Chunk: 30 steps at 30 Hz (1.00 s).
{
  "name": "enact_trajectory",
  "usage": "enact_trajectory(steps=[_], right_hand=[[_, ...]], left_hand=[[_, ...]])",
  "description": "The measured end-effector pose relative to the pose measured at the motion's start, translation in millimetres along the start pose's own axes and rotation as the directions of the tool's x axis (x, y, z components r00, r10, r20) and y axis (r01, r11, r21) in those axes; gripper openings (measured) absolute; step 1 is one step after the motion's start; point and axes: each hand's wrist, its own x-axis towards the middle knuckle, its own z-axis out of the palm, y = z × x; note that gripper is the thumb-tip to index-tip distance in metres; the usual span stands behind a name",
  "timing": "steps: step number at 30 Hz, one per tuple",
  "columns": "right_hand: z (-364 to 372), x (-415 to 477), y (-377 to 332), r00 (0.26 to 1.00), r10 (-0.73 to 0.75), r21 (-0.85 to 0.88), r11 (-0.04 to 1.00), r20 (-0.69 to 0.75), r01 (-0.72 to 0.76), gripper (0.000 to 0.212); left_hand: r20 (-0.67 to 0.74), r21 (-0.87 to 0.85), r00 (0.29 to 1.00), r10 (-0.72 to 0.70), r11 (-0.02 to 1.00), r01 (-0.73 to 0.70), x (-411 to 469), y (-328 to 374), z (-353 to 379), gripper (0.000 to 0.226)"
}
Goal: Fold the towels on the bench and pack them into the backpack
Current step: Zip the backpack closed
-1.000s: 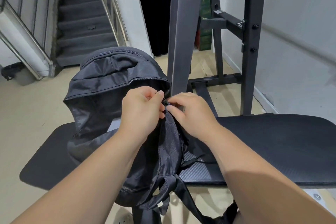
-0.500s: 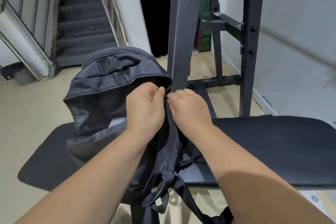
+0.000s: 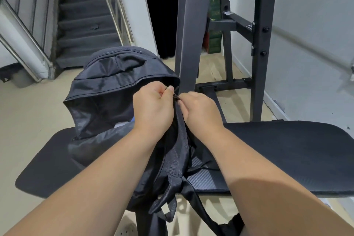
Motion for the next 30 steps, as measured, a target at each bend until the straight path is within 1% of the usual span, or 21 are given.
enact_trajectory(steps=[2,4,5,7,8,10,13,14,16,19,22,23,25,27,30], right_hand=[[3,-5,4,0.997,0.069,0.02,0.997,0.046,-0.07,0.022],[4,-8,5,0.982,0.163,0.04,0.985,0.097,-0.167,0.021],[4,-9,5,0.973,0.202,0.044,0.977,0.111,-0.208,0.022],[2,-8,1,0.961,0.255,0.045,0.964,0.109,-0.26,0.022],[2,-7,-2,0.957,0.272,0.041,0.96,0.102,-0.277,0.022],[0,-6,-9,0.949,0.3,0.042,0.951,0.101,-0.305,0.023],[-4,-4,-15,0.933,0.343,0.041,0.936,0.109,-0.349,0.024],[-6,-4,-17,0.928,0.355,0.042,0.931,0.111,-0.362,0.024],[-9,-5,-19,0.922,0.371,0.046,0.925,0.115,-0.378,0.023],[-14,-8,-22,0.919,0.381,0.06,0.92,0.107,-0.388,0.024],[-19,-9,-22,0.902,0.417,0.042,0.905,0.111,-0.423,0.033],[-21,-9,-21,0.895,0.431,0.03,0.899,0.117,-0.437,0.036],[-24,-8,-20,0.879,0.455,0.005,0.888,0.142,-0.46,0.034],[-28,-5,-23,0.877,0.453,-0.014,0.889,0.16,-0.457,0.03],[-32,-2,-30,0.878,0.447,-0.006,0.892,0.169,-0.453,0.029]], left_hand=[[0.116,-0.001,0.99,-0.08,0.997,0.081,0,-5,3,0.035],[0.264,0.081,0.957,-0.121,0.991,0.103,-8,-5,0,0.034],[0.317,0.139,0.94,-0.128,0.986,0.087,-16,-6,-3,0.035],[0.378,0.281,0.918,-0.118,0.96,0.008,-35,-10,-8,0.032],[0.398,0.332,0.91,-0.114,0.943,-0.028,-45,-13,-10,0.028],[0.406,0.369,0.907,-0.112,0.928,-0.05,-61,-22,-12,0.024],[0.393,0.39,0.911,-0.121,0.919,-0.046,-82,-32,-15,0.044],[0.402,0.394,0.904,-0.143,0.919,-0.029,-88,-34,-16,0.041],[0.424,0.427,0.89,-0.167,0.904,-0.034,-96,-40,-16,0.022],[0.44,0.445,0.884,-0.159,0.893,-0.061,-98,-47,-23,0.031],[0.426,0.428,0.903,-0.055,0.891,-0.148,-91,-36,-47,0.03],[0.404,0.426,0.915,0.013,0.882,-0.2,-86,-28,-59,0.027],[0.336,0.449,0.927,0.167,0.837,-0.313,-69,-8,-83,0.019],[0.328,0.527,0.909,0.259,0.748,-0.403,-44,15,-105,0.018],[0.442,0.644,0.835,0.326,0.533,-0.549,-3,43,-125,0.018]])
